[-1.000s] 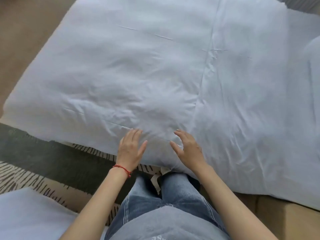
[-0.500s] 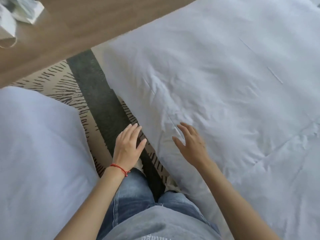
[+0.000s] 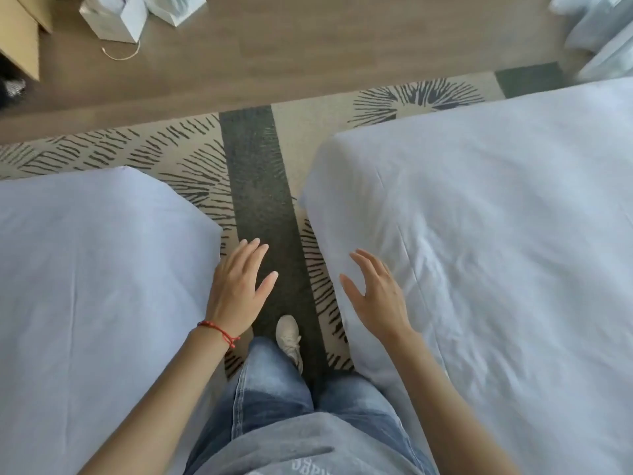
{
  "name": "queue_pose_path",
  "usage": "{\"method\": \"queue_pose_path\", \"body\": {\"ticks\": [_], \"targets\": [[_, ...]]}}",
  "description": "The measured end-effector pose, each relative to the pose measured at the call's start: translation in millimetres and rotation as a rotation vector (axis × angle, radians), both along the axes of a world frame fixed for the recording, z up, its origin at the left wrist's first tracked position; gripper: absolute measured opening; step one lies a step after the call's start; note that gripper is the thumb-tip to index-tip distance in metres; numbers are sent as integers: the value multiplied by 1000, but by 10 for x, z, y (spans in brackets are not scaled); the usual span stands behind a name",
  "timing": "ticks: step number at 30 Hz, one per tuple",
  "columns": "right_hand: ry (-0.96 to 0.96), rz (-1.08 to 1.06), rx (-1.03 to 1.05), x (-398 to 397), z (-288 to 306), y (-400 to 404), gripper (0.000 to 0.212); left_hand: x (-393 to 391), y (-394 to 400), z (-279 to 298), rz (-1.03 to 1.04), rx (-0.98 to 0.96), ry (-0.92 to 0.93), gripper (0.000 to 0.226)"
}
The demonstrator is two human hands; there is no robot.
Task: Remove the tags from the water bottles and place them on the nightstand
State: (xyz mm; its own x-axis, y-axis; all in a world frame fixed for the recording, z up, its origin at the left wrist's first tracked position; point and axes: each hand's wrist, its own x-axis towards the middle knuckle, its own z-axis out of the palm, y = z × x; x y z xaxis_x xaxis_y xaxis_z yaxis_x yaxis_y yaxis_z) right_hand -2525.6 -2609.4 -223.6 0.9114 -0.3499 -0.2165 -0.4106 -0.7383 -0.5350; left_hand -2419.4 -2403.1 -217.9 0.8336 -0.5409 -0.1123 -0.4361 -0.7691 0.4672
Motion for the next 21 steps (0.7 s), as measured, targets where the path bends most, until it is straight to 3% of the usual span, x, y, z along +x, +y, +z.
{"method": "queue_pose_path", "body": {"ticks": [12, 21], "targets": [[-39, 174, -65, 2190, 49, -163, 47, 1744, 122, -93, 233, -42, -8, 46], [-56, 392, -36, 4270, 165, -443, 46, 3222, -29, -26, 461, -79, -17, 45]]}}
